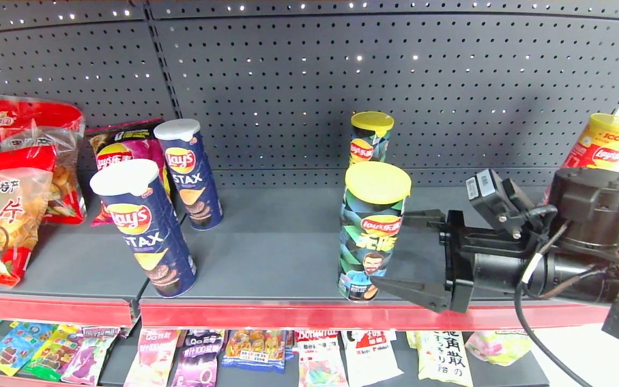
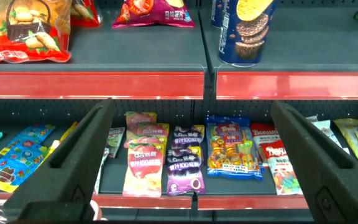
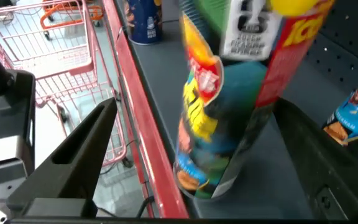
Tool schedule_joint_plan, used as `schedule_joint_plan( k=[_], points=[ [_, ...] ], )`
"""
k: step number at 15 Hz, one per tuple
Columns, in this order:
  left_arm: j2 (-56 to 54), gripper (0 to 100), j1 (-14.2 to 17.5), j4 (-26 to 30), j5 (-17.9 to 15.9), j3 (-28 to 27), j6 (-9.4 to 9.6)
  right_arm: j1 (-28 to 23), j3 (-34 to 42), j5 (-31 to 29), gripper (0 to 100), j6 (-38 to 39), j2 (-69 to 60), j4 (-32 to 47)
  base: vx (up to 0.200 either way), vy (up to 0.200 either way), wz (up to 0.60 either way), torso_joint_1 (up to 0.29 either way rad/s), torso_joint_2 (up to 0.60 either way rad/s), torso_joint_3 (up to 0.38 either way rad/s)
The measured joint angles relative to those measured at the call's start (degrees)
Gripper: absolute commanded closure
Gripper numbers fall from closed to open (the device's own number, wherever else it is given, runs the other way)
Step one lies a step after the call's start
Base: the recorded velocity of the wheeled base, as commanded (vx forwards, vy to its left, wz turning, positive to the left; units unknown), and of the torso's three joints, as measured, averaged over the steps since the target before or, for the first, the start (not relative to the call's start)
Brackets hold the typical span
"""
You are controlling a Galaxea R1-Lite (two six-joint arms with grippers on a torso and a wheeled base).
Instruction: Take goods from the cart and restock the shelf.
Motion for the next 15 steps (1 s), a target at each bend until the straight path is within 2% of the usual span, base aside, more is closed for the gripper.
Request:
schedule_joint_plan(
  k=[4,6,10,15],
  points=[
    [0.0,0,0.0,0.0,0.02,0.0,0.0,-0.41,6.34,-0.02,0,0.06,-4.23,0.11,0.0,0.0,0.0,0.0,0.0,0.0],
    [0.0,0,0.0,0.0,0.0,0.0,0.0,-1.22,9.46,-2.55,0,0.04,-6.28,0.5,0.0,0.0,0.0,0.0,0.0,0.0],
    [0.0,0,0.0,0.0,0.0,0.0,0.0,-1.77,12.73,-15.46,0,0.63,-8.81,0.96,0.0,0.0,0.0,0.0,0.0,0.0],
    [0.0,0,0.0,0.0,0.0,0.02,0.0,-1.57,11.85,-36.24,0,2.77,-8.31,5.45,0.0,0.0,0.0,0.0,0.0,0.0]
  ],
)
